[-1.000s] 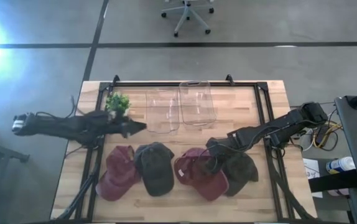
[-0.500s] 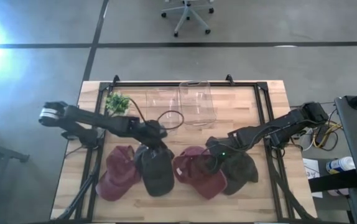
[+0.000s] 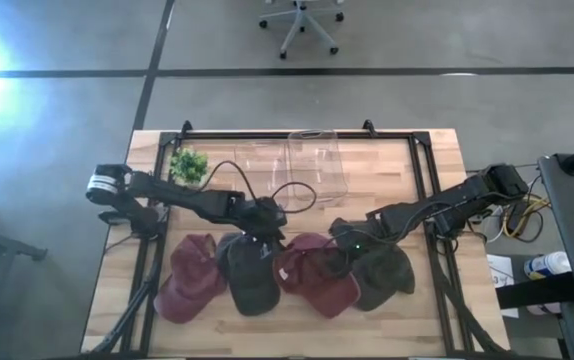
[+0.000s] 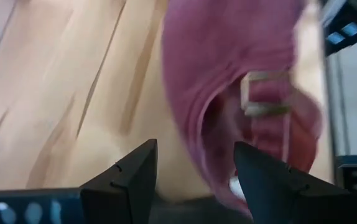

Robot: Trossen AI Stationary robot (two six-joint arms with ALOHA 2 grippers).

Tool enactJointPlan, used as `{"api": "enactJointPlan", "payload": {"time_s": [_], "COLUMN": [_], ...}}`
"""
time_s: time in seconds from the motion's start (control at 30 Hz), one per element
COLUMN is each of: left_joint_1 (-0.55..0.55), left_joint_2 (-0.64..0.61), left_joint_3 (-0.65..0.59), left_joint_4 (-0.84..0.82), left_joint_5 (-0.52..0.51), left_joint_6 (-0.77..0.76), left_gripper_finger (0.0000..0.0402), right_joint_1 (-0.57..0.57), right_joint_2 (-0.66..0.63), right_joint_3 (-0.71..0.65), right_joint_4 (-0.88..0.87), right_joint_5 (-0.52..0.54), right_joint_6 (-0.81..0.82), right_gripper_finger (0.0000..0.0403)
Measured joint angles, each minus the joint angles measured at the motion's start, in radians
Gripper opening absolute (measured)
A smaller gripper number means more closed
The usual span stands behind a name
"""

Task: Pick & Place hat
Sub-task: Put the right red cap into the right transparent bin

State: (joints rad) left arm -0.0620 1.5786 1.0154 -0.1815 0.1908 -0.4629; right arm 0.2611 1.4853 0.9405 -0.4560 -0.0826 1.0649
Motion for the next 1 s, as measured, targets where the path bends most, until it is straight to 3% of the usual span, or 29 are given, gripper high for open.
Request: {"api": "enactJointPlan", "payload": {"time_s": [0.2,0.8,1.0], "left_joint_1": [0.000,-0.015,-0.016], "left_joint_2": [0.044,0.291,0.349], "left_joint_3": [0.022,0.278,0.239], "left_joint_4": [0.059,0.104,0.093], "left_joint_5": [0.016,0.062,-0.024], "left_joint_6": [-0.001,-0.003,0.000], "left_gripper_finger": [0.0206,0.0206,0.0206], "right_joint_1": [-0.027,-0.092,-0.092], "right_joint_2": [0.000,0.005,0.004], "right_joint_3": [0.000,-0.006,-0.007], "right_joint_4": [0.060,0.181,0.198], "right_joint_5": [0.038,0.117,0.115], "right_joint_6": [-0.002,-0.042,-0.056], "right_gripper_finger": [0.0012,0.0013,0.0013]}}
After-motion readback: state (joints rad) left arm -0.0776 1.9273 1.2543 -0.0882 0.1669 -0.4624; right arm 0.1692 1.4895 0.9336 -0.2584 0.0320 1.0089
